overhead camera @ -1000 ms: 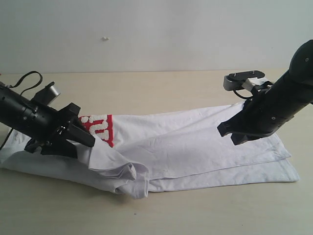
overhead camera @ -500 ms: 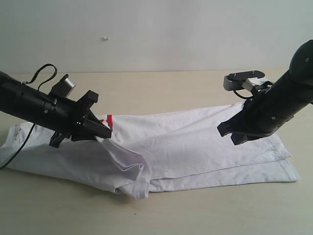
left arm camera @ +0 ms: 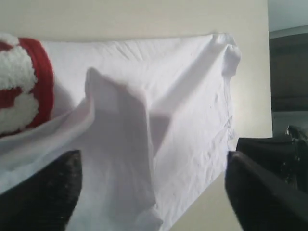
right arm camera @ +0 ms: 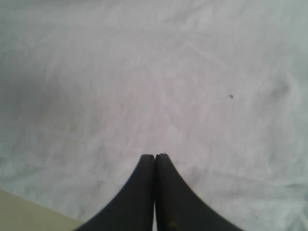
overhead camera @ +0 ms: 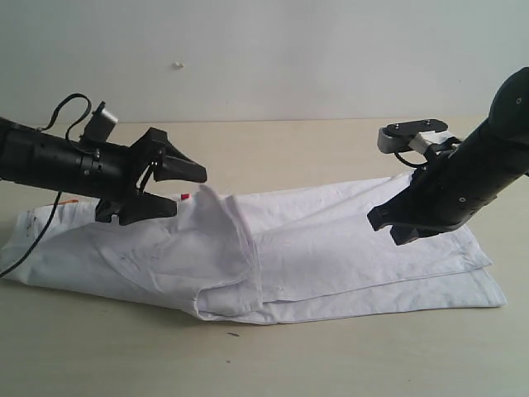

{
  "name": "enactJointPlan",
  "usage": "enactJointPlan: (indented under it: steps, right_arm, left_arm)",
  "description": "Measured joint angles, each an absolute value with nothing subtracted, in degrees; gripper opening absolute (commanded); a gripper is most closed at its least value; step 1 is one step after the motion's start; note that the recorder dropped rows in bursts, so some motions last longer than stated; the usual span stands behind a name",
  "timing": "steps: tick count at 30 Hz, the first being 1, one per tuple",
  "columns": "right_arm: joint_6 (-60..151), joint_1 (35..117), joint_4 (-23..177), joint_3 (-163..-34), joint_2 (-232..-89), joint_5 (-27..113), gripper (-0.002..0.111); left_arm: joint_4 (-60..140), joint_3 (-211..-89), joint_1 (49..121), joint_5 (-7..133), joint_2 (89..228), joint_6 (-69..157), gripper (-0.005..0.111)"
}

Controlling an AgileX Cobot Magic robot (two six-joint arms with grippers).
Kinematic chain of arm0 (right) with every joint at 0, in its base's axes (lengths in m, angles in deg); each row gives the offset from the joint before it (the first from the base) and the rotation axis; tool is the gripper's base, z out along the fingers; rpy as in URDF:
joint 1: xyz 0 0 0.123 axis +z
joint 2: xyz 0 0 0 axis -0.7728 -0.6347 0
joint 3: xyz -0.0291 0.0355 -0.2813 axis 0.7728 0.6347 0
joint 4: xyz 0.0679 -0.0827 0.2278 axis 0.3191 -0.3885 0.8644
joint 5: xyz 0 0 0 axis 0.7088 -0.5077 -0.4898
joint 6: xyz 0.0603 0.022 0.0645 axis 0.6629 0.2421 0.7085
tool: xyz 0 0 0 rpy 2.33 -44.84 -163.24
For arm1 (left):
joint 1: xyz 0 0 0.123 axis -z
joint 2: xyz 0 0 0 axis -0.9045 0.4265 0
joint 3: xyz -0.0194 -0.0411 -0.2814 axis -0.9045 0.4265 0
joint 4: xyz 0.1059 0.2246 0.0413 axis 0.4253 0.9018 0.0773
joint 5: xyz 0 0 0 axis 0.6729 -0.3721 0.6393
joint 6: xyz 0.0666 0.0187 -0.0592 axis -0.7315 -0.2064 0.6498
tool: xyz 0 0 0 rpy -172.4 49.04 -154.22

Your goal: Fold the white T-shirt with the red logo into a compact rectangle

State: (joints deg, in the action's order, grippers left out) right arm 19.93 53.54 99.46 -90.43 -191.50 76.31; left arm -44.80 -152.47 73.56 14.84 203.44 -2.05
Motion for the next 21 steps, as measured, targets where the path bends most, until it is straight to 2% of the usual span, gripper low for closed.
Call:
enactJointPlan:
  steps: [1, 7, 9, 15, 21]
  right_arm:
    - [19.93, 53.54, 99.46, -90.43, -191.5, 76.31, 0.0]
    - [19.93, 53.54, 99.46, -90.43, -191.5, 76.31, 0.0]
    - [19.93, 53.54, 99.46, -90.43, -191.5, 76.31, 0.0]
    - [19.93, 53.54, 99.46, -90.43, -191.5, 76.31, 0.0]
    - [19.93, 53.54, 100.61, -90.43, -191.5, 76.31, 0.0]
  left_arm:
    - [-45.98, -152.47, 73.56, 14.89, 203.44, -2.66, 0.082]
    - [-47.18, -152.47, 73.56, 14.98, 203.44, -4.23, 0.047]
    - [-45.2, -152.47, 73.09, 14.98, 203.44, -4.35, 0.042]
    - [-25.21, -152.47, 64.31, 15.11, 203.44, 2.16, 0.048]
    - [-11.19, -152.47, 63.15, 16.98, 203.44, 9.83, 0.049]
